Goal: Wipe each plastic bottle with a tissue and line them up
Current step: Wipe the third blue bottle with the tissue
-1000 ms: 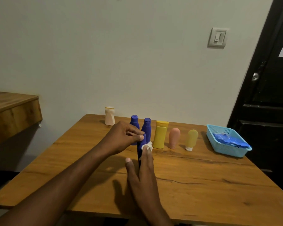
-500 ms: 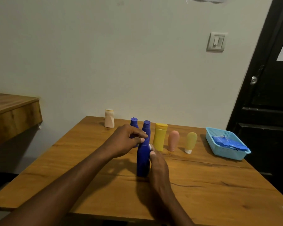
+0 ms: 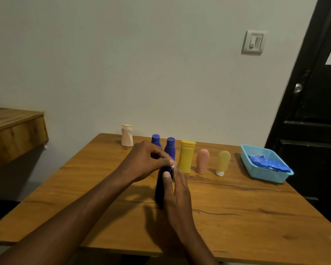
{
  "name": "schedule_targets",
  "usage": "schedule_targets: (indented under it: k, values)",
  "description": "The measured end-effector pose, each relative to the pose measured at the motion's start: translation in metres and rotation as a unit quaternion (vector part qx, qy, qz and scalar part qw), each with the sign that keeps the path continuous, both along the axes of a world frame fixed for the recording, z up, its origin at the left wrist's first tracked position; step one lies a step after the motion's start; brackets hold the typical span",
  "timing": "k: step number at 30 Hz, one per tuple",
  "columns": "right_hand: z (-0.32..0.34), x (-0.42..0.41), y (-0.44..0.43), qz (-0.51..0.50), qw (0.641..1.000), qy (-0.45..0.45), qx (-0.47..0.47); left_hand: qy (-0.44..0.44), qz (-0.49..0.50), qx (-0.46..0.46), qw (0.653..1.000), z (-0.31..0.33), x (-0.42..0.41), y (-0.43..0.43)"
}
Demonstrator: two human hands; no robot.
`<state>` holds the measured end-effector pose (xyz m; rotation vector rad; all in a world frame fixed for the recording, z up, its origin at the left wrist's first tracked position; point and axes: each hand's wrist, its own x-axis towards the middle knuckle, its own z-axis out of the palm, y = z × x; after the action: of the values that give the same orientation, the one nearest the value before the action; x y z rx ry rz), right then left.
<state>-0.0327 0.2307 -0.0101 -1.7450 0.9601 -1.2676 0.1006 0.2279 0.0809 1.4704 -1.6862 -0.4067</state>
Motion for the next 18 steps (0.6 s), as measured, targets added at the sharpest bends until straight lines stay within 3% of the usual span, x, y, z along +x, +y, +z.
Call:
schedule_targets:
  k: [8, 12, 18]
  values:
    - [-0.023, -0.003, 0.017, -0.005, 0.993, -0.012, 0.122, 0.029, 0.026, -0.004, 0.999, -0.003, 0.003, 0.007]
    - [-0.006, 0.001, 0.035, 0.002, 0.994, 0.000, 0.111, 0.029, 0.027, -0.006, 0.999, -0.003, 0.001, 0.011]
    - [0.011, 0.007, 0.015, 0.013, 0.999, -0.036, 0.023, 0.029, 0.031, -0.010, 0.999, -0.002, 0.002, 0.012]
